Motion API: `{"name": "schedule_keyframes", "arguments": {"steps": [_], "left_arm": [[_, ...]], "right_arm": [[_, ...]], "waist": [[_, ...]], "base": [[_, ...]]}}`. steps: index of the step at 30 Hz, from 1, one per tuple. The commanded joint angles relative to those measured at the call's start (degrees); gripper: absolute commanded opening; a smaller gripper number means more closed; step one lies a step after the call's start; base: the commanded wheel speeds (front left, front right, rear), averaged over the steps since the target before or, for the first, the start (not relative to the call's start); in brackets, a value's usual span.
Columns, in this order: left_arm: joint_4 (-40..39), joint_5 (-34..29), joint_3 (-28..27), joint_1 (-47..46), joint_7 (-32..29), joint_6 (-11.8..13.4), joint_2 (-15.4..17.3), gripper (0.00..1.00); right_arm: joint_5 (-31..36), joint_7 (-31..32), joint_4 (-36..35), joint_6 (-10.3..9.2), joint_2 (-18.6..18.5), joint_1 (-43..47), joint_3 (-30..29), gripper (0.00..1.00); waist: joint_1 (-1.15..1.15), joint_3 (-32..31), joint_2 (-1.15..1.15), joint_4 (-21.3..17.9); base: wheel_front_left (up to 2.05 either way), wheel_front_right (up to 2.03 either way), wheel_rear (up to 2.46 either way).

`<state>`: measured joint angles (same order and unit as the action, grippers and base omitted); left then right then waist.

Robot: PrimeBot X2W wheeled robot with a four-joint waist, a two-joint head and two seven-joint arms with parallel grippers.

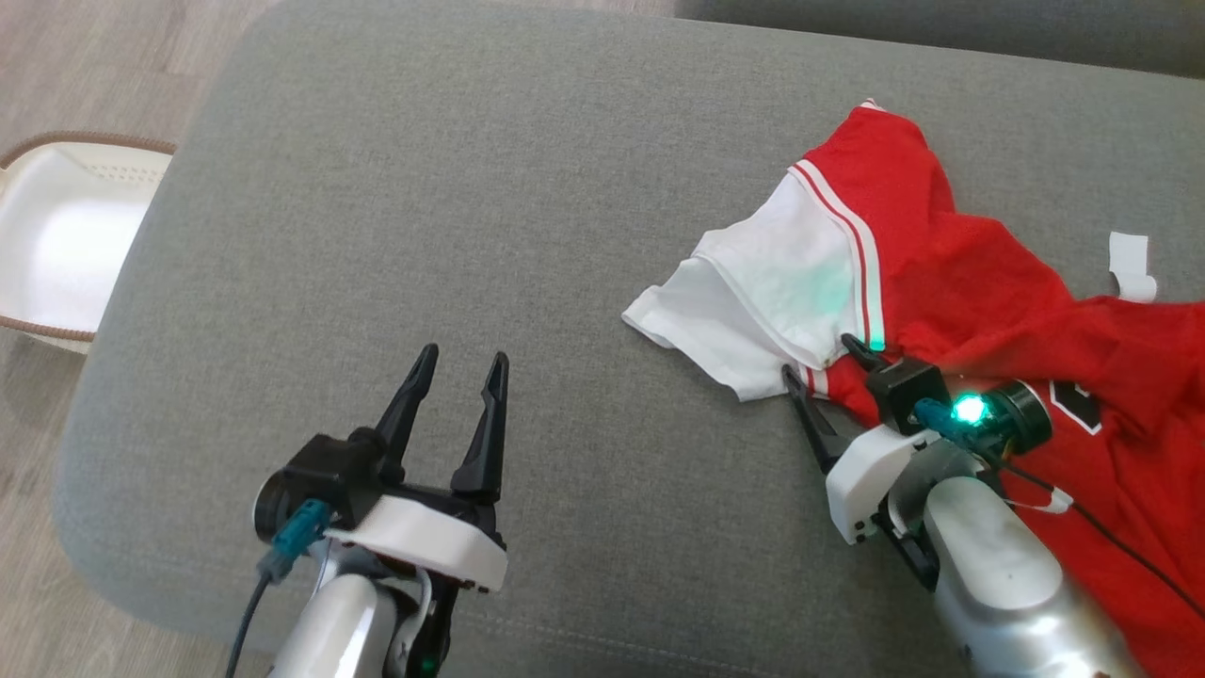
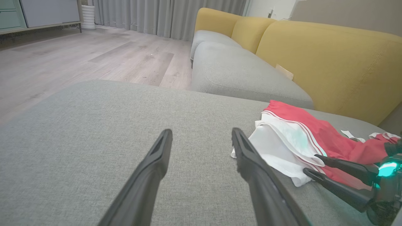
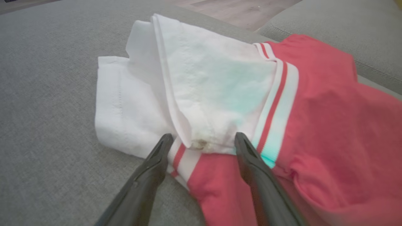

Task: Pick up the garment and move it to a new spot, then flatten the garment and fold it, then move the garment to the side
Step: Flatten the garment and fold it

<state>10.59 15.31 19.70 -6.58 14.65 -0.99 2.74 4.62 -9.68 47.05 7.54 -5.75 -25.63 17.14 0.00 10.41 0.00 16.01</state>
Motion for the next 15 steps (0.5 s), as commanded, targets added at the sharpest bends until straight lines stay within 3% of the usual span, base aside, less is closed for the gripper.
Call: {"name": "schedule_keyframes", "arguments": {"steps": [1, 15], "left_arm": [[-1.8, 0.62, -1.55, -2.69, 0.35, 0.22, 0.14, 1.0], [-1.55, 1.0, -1.24, -3.09, 0.35, 0.28, 0.14, 1.0]], "right_arm": [[0.29, -1.11, -0.79, -0.05, 0.83, -1.85, 0.58, 1.0], [-1.72, -3.69, 2.34, -0.05, 2.07, -5.09, -0.5, 1.0]], "waist": [[0.0, 0.01, 0.0, -0.1], [0.0, 0.17, 0.0, -0.69]], "base": [[0.0, 0.0, 0.0], [0.0, 0.0, 0.0]]}}
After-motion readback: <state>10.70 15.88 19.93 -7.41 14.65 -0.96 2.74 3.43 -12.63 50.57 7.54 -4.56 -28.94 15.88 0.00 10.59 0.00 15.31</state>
